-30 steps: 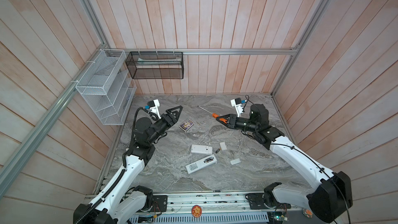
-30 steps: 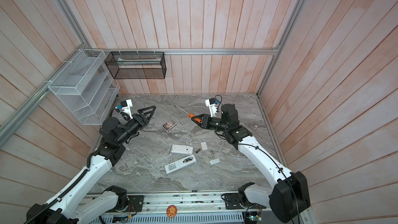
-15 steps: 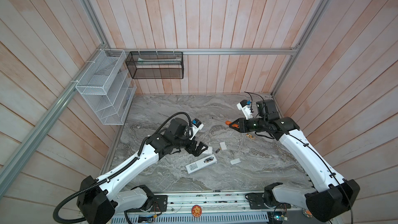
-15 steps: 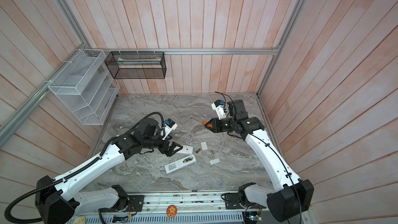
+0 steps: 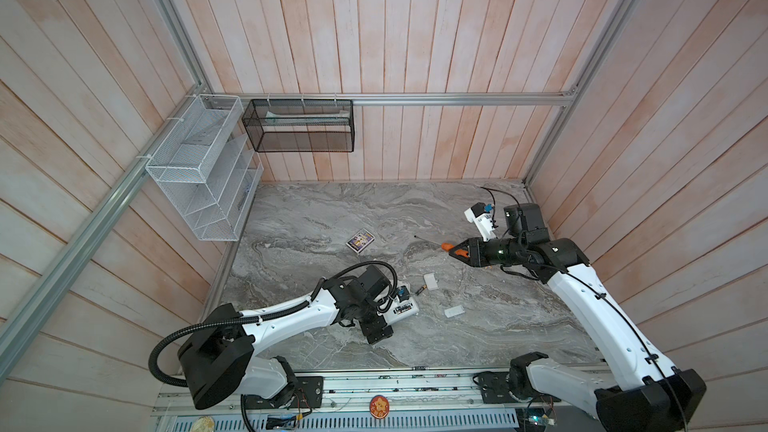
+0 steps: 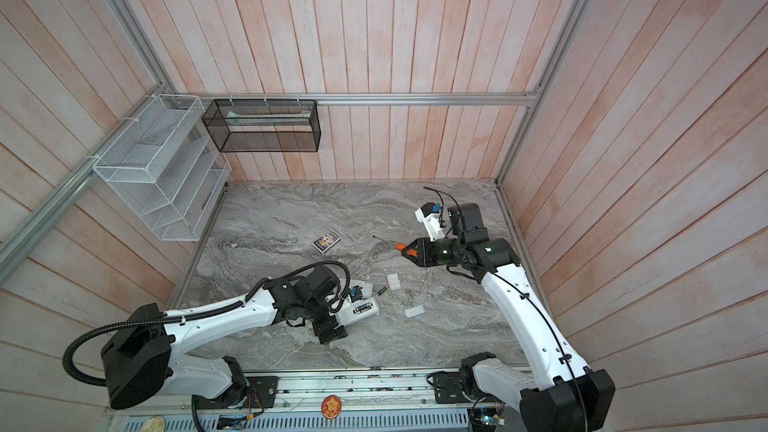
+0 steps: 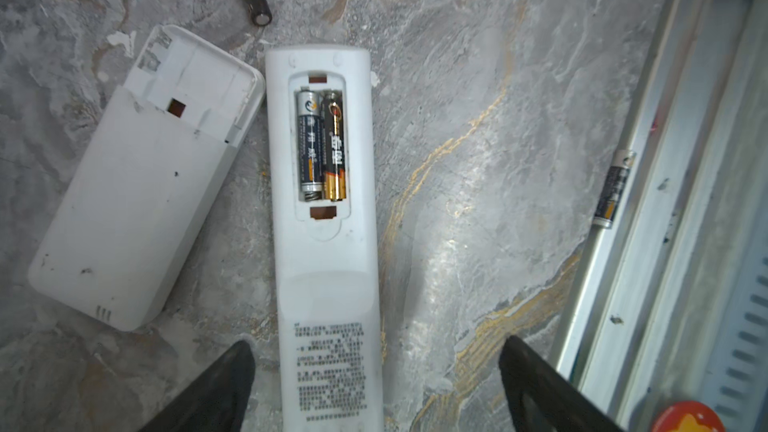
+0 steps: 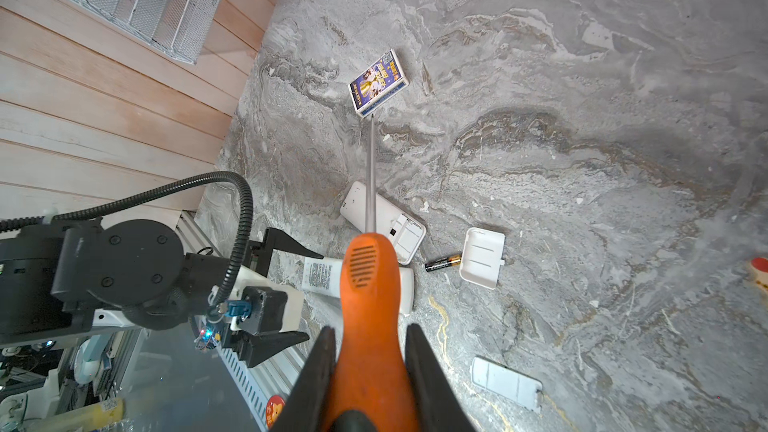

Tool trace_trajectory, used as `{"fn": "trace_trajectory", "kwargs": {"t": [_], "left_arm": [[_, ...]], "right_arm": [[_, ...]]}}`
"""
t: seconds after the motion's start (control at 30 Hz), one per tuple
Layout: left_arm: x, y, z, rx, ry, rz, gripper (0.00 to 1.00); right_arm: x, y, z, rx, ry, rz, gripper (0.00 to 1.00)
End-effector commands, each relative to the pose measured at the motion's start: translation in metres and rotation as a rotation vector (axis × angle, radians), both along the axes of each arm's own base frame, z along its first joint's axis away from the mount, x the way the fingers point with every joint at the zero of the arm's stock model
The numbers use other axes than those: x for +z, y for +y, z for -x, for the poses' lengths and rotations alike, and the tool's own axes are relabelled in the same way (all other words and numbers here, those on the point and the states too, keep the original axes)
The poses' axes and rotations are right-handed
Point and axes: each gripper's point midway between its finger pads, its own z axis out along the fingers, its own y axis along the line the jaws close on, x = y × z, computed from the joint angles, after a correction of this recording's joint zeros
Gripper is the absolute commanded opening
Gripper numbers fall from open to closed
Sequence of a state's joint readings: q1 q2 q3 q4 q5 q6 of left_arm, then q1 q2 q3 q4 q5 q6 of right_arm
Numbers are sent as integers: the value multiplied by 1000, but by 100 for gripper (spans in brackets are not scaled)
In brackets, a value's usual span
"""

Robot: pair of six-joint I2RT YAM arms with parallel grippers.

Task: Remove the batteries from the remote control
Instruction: 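Lower the screwdriver with the right gripper while the left gripper reaches the remote, then grasp the white remote with the left gripper while the right brings the screwdriver over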

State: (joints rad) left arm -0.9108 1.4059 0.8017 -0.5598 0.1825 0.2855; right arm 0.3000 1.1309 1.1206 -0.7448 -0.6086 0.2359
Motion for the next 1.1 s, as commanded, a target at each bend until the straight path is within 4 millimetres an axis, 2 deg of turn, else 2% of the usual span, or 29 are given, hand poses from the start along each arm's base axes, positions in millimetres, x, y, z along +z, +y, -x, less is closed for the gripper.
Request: {"fn": "trace_trajectory", "kwargs": {"t": [0.0,0.4,0.77,1.07], "left_arm": [[-14,5,-14,6,-83,-72,94],[-45,8,-24,-49,-100,-186,89],[-64,10,-6,-221,-30,-229,71],[-71,7,-10,-301,-41,-259,52]], "right_arm": [[13,6,2,18,-33,-66,6],[13,7,10,21,-7,-91,6],[12,2,21,20,31,-64,5],[21,-1,24,9,24,-55,5]]}}
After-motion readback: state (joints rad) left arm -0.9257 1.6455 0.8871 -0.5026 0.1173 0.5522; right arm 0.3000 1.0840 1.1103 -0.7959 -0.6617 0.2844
